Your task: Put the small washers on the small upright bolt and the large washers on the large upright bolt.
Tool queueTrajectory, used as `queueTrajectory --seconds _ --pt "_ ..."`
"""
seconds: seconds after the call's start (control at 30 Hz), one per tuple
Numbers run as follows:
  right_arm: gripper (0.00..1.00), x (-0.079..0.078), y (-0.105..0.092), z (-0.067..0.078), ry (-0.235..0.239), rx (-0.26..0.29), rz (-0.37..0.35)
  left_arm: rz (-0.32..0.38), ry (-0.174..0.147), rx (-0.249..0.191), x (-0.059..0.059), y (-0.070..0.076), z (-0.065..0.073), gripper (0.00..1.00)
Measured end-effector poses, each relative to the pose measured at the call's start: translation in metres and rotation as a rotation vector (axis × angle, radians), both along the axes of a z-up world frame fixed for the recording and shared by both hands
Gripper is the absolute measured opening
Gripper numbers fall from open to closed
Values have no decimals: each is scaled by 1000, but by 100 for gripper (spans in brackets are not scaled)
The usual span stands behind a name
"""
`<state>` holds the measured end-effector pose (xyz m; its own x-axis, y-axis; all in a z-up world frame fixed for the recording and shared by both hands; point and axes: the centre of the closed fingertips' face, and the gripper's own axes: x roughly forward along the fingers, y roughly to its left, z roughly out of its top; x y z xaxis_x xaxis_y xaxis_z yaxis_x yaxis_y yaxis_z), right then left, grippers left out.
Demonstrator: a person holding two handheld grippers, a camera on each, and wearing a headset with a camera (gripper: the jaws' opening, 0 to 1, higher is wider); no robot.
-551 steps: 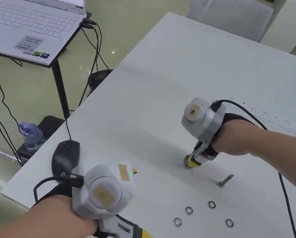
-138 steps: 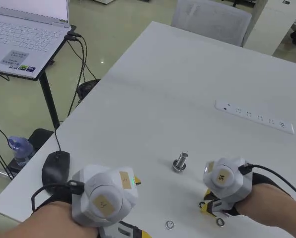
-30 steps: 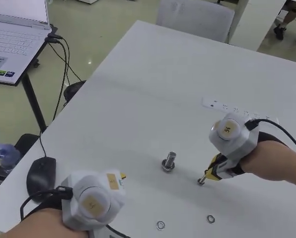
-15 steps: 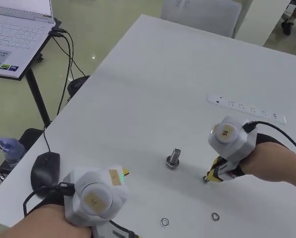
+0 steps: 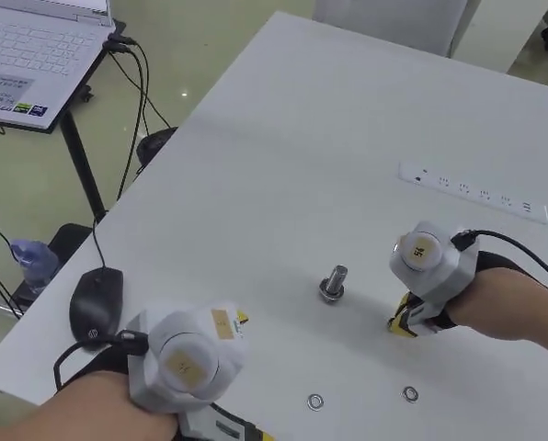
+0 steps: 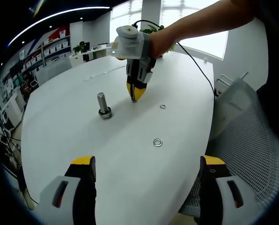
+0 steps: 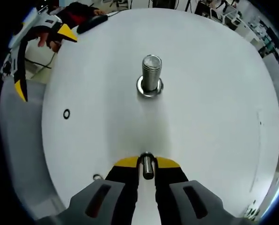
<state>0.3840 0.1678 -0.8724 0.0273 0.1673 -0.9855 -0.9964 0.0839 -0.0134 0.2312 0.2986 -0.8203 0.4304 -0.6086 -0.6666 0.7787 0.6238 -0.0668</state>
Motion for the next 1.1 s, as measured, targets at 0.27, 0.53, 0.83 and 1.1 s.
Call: queueTrajectory --seconds 0.27,0.53,0.83,1.1 --pt "13 2 1 1 1 -2 -7 -4 6 1 1 -2 -1 90" --pt "14 3 1 1 -12 -5 -7 -5 9 9 1 -1 -2 89" --pt "19 3 2 1 -1 3 -5 -11 15 14 -1 -1 -3 87" --pt "21 5 1 5 1 14 -3 -12 17 16 -2 -1 -3 86"
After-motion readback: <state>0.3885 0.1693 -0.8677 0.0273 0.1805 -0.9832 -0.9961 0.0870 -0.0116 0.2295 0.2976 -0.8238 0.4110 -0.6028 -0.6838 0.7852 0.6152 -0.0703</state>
